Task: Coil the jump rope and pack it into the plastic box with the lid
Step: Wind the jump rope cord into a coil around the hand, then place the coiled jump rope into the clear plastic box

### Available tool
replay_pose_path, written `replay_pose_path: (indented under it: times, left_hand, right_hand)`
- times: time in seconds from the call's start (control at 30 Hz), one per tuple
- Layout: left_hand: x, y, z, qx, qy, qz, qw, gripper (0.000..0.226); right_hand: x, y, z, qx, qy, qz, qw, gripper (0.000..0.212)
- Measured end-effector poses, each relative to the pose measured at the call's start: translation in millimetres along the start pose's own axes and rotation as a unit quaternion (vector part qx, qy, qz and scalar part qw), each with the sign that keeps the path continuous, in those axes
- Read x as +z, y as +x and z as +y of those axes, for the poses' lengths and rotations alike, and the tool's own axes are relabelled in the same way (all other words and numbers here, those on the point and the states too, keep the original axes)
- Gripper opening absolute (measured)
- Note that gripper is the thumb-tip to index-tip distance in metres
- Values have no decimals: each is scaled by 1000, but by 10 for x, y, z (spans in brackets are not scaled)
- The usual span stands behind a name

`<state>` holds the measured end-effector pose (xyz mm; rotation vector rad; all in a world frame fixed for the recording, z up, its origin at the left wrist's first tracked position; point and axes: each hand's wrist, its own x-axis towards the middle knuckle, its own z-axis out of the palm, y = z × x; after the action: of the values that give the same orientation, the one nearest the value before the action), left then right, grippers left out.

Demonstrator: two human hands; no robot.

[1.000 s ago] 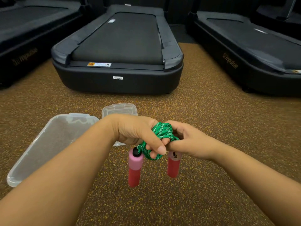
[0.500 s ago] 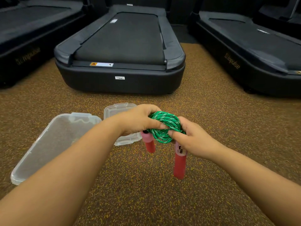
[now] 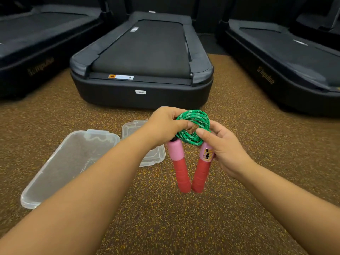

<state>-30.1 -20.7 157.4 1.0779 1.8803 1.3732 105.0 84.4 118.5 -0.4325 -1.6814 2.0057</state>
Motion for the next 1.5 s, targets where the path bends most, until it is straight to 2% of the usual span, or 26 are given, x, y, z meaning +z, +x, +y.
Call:
replay_pose_path:
  times: [0.1, 0.23, 0.37, 0.5, 0.57, 0.73, 0.83, 1.03, 1.23, 1.5]
  left_hand:
    - [-92, 2, 63, -14, -14, -1, 1000, 19]
    - [-277, -33, 132, -21, -52, 14, 998, 21]
    - [-566, -92, 145, -30, -40, 43, 998, 18]
    - [-877, -155, 27, -38, -42, 55, 997, 18]
    - [-1017, -186, -53, -37, -49, 58, 996, 21]
    - [-1462, -207, -255, -45, 2, 68, 997, 24]
    - [-1785, -175, -403, -36, 70, 66, 995, 22]
    - [-2283, -148, -918, -68, 183, 59, 979, 23]
    - [-2412, -156, -1592, -115, 211, 46, 970, 19]
    - [-2295, -132, -2331, -182, 202, 47, 961, 24]
  right_hand:
    - [2, -23, 54, 13, -28, -26, 999, 48]
    - [101, -94, 233, 62, -70, -60, 994, 69]
    - [414, -183, 453, 118, -67, -114, 984, 66]
    - [806, -190, 640, 127, -57, -128, 982, 43]
    - [1042, -176, 725, 125, -27, -143, 981, 42]
    - [1726, -85, 1012, 144, 9, -103, 984, 55]
    - [2219, -3, 1166, 149, 35, -53, 987, 48]
    - [2930, 111, 1453, 181, 51, -25, 982, 36]
    - [3114, 195, 1781, 263, 0, 12, 965, 18]
    - [3083, 346, 2108, 396, -51, 45, 916, 19]
